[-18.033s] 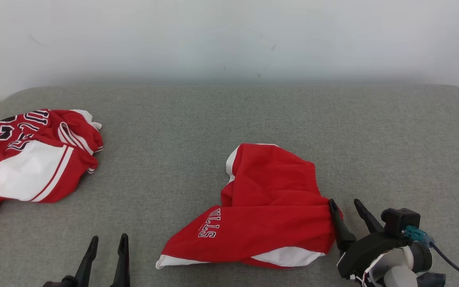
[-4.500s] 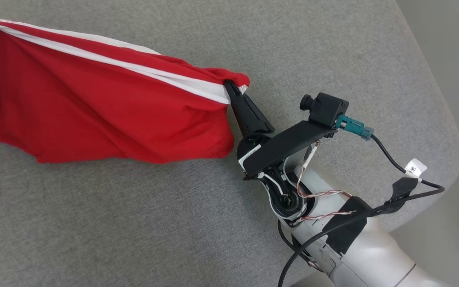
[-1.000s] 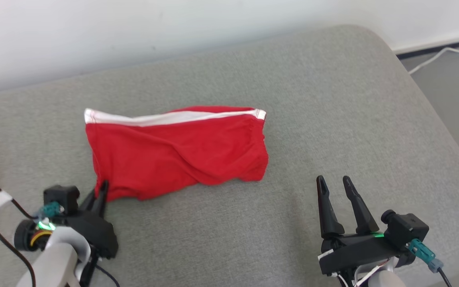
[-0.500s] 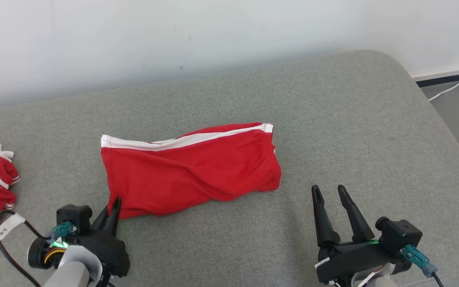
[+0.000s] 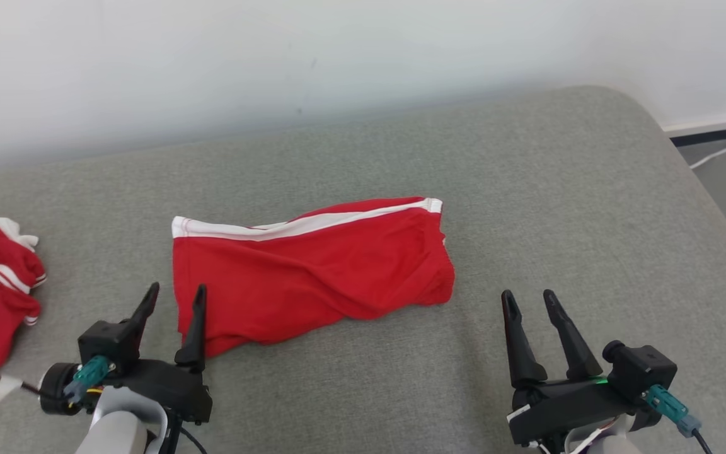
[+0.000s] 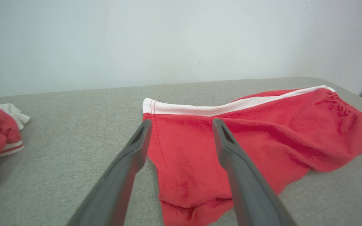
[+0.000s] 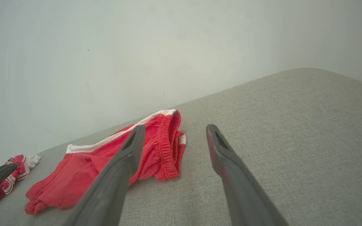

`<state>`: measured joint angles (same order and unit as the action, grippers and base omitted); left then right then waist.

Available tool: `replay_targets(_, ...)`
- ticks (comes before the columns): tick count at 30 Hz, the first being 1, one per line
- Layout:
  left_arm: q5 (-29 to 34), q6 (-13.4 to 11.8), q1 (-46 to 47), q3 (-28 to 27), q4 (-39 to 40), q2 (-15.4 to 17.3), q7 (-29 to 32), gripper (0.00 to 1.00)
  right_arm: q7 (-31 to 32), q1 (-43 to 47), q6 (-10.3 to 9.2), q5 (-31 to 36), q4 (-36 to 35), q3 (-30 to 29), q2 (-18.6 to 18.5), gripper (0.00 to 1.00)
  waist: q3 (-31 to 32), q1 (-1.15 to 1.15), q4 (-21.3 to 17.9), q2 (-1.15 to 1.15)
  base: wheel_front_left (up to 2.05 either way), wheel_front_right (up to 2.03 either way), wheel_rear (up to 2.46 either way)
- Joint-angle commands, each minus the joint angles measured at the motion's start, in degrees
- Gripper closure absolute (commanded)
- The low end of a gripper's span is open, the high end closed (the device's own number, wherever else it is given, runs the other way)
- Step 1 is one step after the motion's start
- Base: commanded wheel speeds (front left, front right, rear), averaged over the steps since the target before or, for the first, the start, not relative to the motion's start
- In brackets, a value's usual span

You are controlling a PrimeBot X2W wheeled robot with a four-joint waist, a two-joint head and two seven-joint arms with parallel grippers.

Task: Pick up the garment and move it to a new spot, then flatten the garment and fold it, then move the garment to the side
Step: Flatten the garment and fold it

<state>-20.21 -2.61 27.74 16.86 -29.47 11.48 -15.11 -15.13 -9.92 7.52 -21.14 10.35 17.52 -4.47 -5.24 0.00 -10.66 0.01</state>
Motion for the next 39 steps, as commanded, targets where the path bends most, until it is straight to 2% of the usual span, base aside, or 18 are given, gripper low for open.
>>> replay_targets(1,1.44,-0.74,-2.16,-1.43,2.32,-0.06,-0.05,0.0,-0.04,0.25,-0.06,0.52,-0.27,-0.27,-0.42,0.0,0.43,0.0,0.78,-0.01,0.0,0.0,0.0)
replay_targets(5,4.21,-2.41,-6.13,-6.26,9.51,-1.35,-0.05,0.0,-0.04,0.67,-0.06,2.03,-0.73,-1.27,-0.57,0.0,1.11,0.0,2.21,-0.01,0.0,0.0,0.0)
replay_targets(10,8.58,-3.53,-11.06,-9.02,15.7,-1.8,-0.05,0.0,-0.04,1.56,-0.06,3.51,-0.64,-2.14,-0.51,0.0,2.45,0.0,4.05,-0.01,0.0,0.0,0.0)
replay_targets(20,10.55,-4.64,-21.1,-15.31,24.17,-2.11,-0.05,0.0,-0.04,4.0,-0.06,6.2,-0.64,-4.86,-0.67,0.0,5.14,0.0,8.24,-0.01,0.0,0.0,0.0)
replay_targets(30,12.34,-4.51,-27.71,-15.97,27.05,-1.23,-0.05,0.0,-0.04,5.15,-0.06,8.13,0.06,-6.18,-1.57,0.0,6.39,0.0,10.32,-0.01,0.0,0.0,0.0)
replay_targets(39,12.35,-5.02,-31.59,-16.13,29.32,-0.93,-0.05,0.0,0.23,6.32,-0.06,9.42,0.2,-7.64,-1.52,0.0,6.99,0.0,10.58,-0.01,0.0,0.0,0.0)
